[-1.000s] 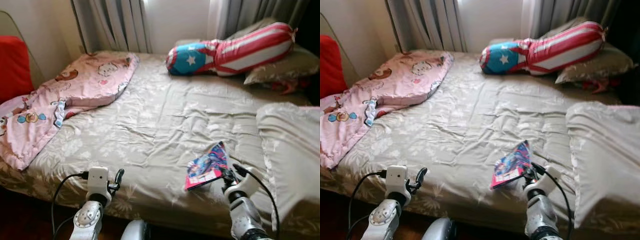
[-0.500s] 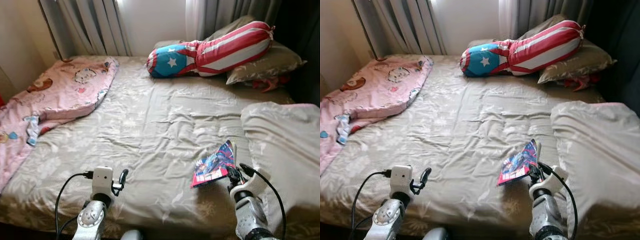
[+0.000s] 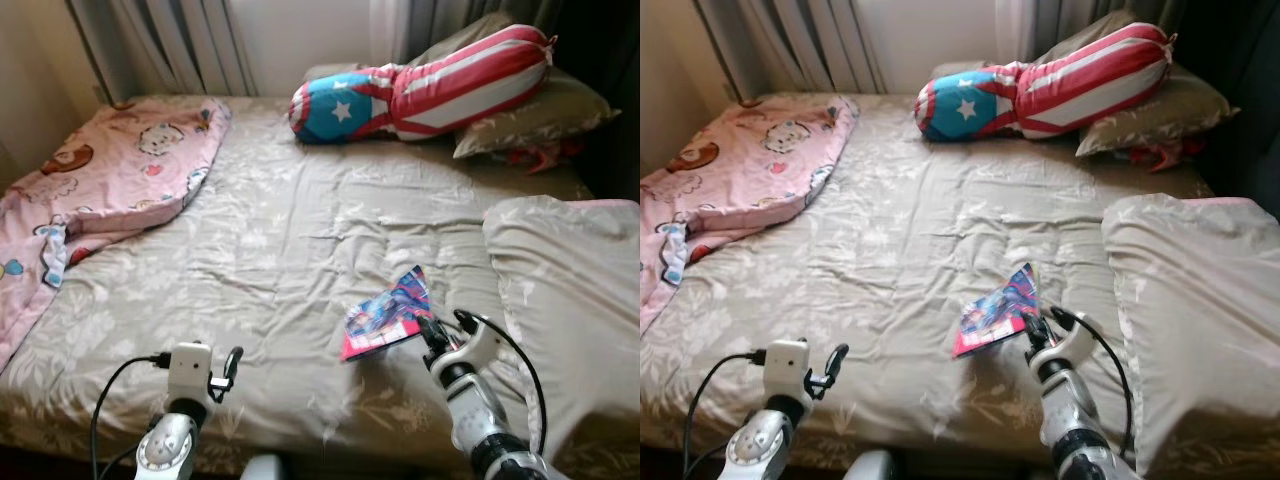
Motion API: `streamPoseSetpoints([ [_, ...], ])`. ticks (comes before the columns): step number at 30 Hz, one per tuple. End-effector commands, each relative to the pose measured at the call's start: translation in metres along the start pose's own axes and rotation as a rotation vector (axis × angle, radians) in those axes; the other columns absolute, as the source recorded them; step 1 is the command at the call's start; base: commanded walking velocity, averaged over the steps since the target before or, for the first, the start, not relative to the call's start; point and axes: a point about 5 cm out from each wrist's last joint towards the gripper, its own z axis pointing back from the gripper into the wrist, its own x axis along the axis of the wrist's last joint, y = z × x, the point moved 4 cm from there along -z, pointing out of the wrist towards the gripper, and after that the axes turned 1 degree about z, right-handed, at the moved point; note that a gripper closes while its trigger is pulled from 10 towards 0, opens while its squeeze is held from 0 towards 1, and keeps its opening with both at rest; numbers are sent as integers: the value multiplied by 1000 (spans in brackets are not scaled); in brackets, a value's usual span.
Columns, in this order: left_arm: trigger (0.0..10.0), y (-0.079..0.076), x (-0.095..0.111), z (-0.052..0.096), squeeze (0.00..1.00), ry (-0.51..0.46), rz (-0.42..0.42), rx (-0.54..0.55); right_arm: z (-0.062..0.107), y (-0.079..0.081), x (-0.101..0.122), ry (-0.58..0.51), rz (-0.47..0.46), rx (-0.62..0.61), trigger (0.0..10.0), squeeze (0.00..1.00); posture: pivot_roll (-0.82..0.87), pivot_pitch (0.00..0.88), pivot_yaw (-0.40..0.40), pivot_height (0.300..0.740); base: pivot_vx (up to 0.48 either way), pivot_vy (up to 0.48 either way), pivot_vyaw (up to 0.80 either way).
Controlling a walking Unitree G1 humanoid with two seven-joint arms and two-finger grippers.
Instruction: Clean up the room
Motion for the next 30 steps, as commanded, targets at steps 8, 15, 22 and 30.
streamPoseSetpoints([
  [8,10000,4,-3,35,0,26,-54,-19,-2,-10,17,-61,-196,-72,10000,0,235,159,37,643,0,0,0],
  [15,10000,2,1,56,0,51,-62,-35,11,-41,15,-50,-220,-219,10000,0,244,219,46,643,0,0,0],
  [22,10000,-3,3,62,0,70,-58,-49,20,-56,15,-65,-248,-290,10000,0,240,238,50,643,0,0,0],
  [30,10000,-3,6,66,0,89,-63,-49,27,-71,17,-71,-261,-371,10000,1000,239,258,49,643,0,0,0],
])
